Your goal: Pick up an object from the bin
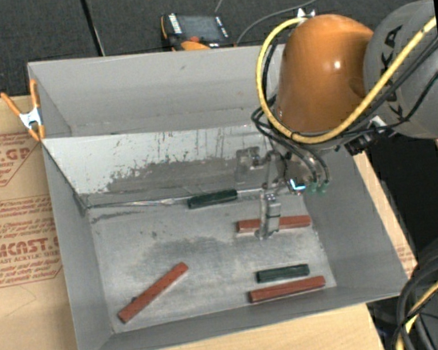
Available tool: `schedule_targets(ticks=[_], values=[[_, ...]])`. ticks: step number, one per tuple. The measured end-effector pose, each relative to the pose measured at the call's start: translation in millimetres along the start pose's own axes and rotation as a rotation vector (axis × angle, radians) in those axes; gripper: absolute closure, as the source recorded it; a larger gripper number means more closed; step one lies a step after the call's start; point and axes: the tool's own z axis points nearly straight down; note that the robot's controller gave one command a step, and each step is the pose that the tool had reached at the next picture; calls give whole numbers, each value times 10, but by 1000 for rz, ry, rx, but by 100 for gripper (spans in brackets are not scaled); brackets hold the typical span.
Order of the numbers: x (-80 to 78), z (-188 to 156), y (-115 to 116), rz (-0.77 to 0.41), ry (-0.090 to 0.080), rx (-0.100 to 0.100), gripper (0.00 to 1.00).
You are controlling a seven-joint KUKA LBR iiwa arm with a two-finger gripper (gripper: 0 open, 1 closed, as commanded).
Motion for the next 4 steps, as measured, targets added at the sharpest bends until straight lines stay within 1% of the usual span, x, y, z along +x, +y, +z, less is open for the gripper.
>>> schedule_targets(ticks=[1,2,3,4], values=[[505,1769,193,-97,-1,0,0],[168,823,-621,-154,-17,6,0],[-277,1771,-976,-172,-5,0,0],[-282,1722,-964,-173,-7,0,100]])
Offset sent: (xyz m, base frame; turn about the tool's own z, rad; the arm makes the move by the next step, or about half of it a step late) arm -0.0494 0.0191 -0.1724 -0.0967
